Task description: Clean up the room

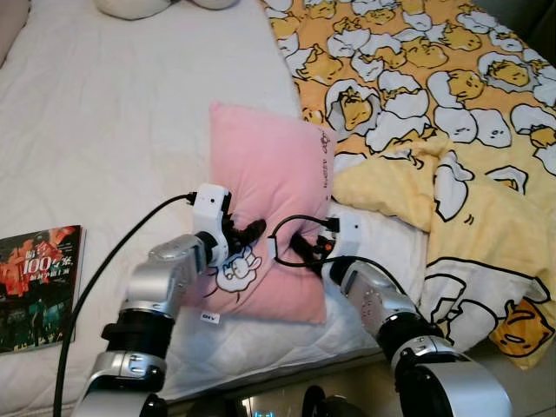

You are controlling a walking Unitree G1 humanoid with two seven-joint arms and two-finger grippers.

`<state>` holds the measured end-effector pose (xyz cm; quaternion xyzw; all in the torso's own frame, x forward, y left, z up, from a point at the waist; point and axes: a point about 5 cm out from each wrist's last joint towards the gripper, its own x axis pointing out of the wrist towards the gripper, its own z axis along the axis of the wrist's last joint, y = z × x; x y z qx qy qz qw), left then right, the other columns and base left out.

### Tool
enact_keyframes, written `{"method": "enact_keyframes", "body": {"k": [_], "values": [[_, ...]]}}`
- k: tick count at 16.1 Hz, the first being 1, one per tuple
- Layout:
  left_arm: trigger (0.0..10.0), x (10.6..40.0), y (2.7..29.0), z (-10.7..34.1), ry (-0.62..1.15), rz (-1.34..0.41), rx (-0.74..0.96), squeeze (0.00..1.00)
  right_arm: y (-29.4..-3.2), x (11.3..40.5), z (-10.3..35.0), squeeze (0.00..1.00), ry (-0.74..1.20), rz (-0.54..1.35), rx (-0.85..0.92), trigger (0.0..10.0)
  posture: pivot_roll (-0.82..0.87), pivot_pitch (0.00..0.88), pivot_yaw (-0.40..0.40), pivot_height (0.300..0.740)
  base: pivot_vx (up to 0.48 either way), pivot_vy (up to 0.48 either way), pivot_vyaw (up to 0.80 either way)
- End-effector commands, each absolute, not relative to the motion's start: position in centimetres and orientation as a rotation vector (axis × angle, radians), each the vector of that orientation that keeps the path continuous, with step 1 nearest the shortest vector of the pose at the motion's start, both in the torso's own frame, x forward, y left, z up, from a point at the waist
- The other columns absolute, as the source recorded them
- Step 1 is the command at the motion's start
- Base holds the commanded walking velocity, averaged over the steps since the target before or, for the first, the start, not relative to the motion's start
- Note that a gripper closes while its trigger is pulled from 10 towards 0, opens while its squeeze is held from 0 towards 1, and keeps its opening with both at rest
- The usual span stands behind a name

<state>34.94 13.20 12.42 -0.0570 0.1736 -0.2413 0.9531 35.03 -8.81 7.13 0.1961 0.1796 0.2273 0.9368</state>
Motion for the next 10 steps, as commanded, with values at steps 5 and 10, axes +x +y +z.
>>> {"method": "enact_keyframes", "body": {"k": [5, 10], "values": [[0.0, 34.7, 14.5, 9.0, 0.402, -0.339, -0.086, 0.00, -11.5, 33.9, 4.8, 0.00, 0.419, 0.354, 0.342, 0.0, 0.15, 0.123, -0.035, 0.740, 0.000, 0.000, 0.00], [0.0, 35.6, 15.5, 9.4, 0.342, -0.284, -0.094, 0.00, -13.7, 33.1, 3.7, 0.00, 0.438, 0.299, 0.320, 0.0, 0.15, 0.062, -0.031, 0.740, 0.000, 0.000, 0.00]]}}
